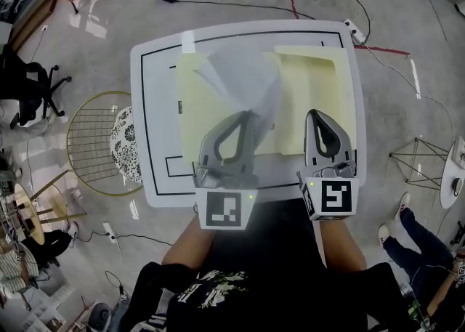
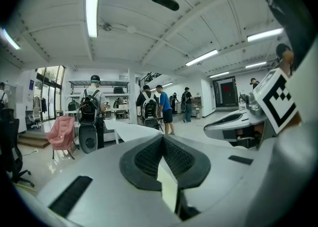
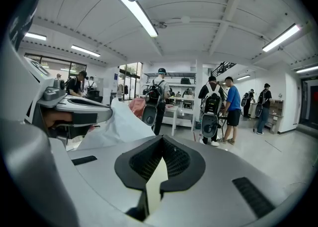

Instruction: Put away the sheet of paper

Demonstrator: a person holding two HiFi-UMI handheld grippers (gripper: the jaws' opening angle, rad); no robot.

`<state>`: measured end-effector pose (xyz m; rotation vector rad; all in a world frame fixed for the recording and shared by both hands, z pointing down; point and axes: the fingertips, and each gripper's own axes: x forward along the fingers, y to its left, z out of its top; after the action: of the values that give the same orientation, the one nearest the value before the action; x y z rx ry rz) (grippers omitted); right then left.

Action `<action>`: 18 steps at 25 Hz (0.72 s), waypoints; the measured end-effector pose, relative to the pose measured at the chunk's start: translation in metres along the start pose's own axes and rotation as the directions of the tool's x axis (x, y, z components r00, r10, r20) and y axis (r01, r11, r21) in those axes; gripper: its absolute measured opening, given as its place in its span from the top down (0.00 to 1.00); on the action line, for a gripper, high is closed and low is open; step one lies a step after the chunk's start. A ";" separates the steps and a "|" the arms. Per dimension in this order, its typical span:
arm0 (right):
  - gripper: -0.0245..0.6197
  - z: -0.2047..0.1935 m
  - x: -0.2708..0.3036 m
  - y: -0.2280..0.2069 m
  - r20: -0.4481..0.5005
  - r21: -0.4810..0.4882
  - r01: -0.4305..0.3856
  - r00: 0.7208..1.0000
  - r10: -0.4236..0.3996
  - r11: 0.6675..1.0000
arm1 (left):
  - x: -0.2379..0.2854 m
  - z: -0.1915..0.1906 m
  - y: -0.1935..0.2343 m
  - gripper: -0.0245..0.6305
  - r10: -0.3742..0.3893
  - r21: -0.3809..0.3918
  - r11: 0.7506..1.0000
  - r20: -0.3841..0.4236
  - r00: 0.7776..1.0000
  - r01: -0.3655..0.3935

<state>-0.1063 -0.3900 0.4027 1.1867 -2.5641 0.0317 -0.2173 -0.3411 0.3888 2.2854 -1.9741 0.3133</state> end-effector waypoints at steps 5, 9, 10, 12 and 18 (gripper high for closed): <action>0.97 -0.006 0.007 0.002 -0.005 0.001 -0.057 0.998 0.057 0.998 | 0.002 -0.001 -0.006 0.96 0.025 0.008 1.000 -0.019 1.000 -0.024; 0.97 -0.010 0.016 0.003 -0.009 0.004 -0.096 0.995 0.096 0.995 | 0.004 -0.004 -0.008 0.96 0.045 0.011 0.999 -0.031 0.998 -0.045; 0.97 -0.011 0.016 0.003 -0.010 0.004 -0.103 0.995 0.103 0.995 | 0.004 -0.005 -0.009 0.96 0.049 0.009 0.999 -0.034 0.998 -0.049; 0.97 -0.012 0.017 0.003 -0.010 0.002 -0.114 0.993 0.114 0.993 | 0.003 -0.008 -0.012 0.96 0.051 0.007 0.999 -0.048 0.998 -0.051; 0.97 -0.010 0.019 0.003 -0.002 0.000 -0.136 0.991 0.136 0.991 | 0.000 -0.005 -0.019 0.96 0.042 0.008 0.999 -0.052 0.998 -0.042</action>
<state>-0.1171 -0.4007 0.4184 1.0089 -2.6393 0.0640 -0.1989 -0.3368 0.3944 2.2190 -2.0012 0.3802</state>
